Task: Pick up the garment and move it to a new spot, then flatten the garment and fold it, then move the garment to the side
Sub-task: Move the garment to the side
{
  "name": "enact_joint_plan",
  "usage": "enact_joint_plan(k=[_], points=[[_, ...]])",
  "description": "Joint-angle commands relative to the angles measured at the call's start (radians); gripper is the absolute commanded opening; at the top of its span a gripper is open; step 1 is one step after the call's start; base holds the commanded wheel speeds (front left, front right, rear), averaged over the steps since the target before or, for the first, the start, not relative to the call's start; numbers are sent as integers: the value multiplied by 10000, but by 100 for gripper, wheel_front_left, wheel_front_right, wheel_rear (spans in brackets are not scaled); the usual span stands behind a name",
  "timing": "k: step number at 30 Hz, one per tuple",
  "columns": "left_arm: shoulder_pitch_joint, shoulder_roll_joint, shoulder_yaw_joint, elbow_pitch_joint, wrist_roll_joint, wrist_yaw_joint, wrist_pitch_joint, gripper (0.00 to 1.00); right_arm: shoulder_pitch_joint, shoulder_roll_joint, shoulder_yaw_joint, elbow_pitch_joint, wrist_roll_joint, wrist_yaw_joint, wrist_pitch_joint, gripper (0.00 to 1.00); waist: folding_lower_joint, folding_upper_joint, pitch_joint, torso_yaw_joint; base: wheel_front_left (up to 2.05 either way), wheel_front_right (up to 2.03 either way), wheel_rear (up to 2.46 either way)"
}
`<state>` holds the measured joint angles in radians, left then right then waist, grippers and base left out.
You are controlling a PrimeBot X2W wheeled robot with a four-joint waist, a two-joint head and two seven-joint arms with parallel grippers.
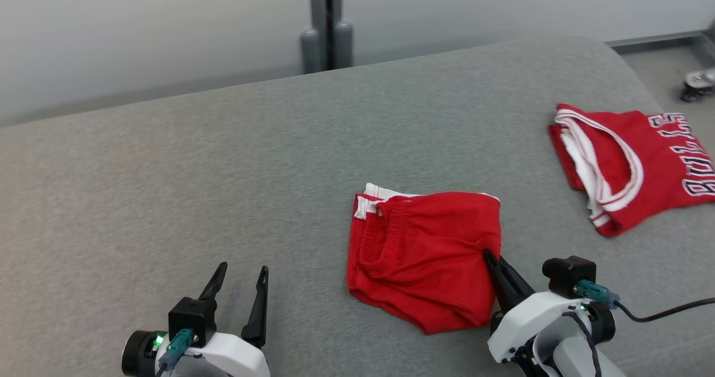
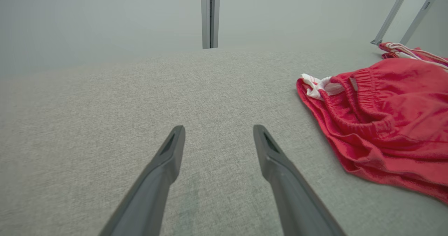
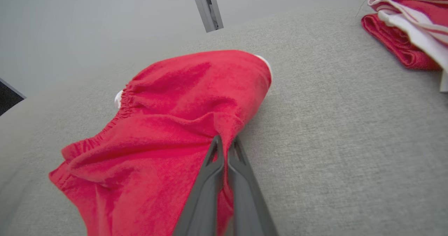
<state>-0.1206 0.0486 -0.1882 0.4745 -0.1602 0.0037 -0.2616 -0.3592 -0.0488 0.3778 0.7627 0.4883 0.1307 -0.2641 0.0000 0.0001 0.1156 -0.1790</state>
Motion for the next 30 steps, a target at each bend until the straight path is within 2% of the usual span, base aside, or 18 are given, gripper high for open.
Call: enact_joint_plan(k=[1, 8, 14, 18, 23, 30], points=[[6, 46, 1, 40, -2, -22, -43, 100, 87, -49, 3, -36, -25, -1, 5, 0, 0, -1, -47, -1282, 0, 0, 0], [-182, 46, -35, -12, 46, -50, -43, 100, 168, -48, 149, -211, -101, -1, 5, 0, 0, -1, 111, -2569, 0, 0, 0], [-419, 54, -177, 13, 110, -114, -43, 100, -158, -43, 35, -378, -705, -1, 4, 0, 0, -1, 345, -2860, 0, 0, 0], [-634, 51, -273, 66, 253, -182, -43, 100, -820, -43, -170, -436, -1516, -1, 4, 0, 0, -1, 572, -2662, 0, 0, 0], [-831, 49, -248, 93, 428, -241, -43, 100, -2135, -111, -811, -133, -2711, -2, 4, 0, 0, -1, 902, -2062, 0, 0, 0], [-1121, 63, -174, 121, 845, -372, -43, 100, -3959, -1142, -2449, 1211, -4455, -2, 5, 0, 0, -1, 1409, -925, 0, 0, 0]])
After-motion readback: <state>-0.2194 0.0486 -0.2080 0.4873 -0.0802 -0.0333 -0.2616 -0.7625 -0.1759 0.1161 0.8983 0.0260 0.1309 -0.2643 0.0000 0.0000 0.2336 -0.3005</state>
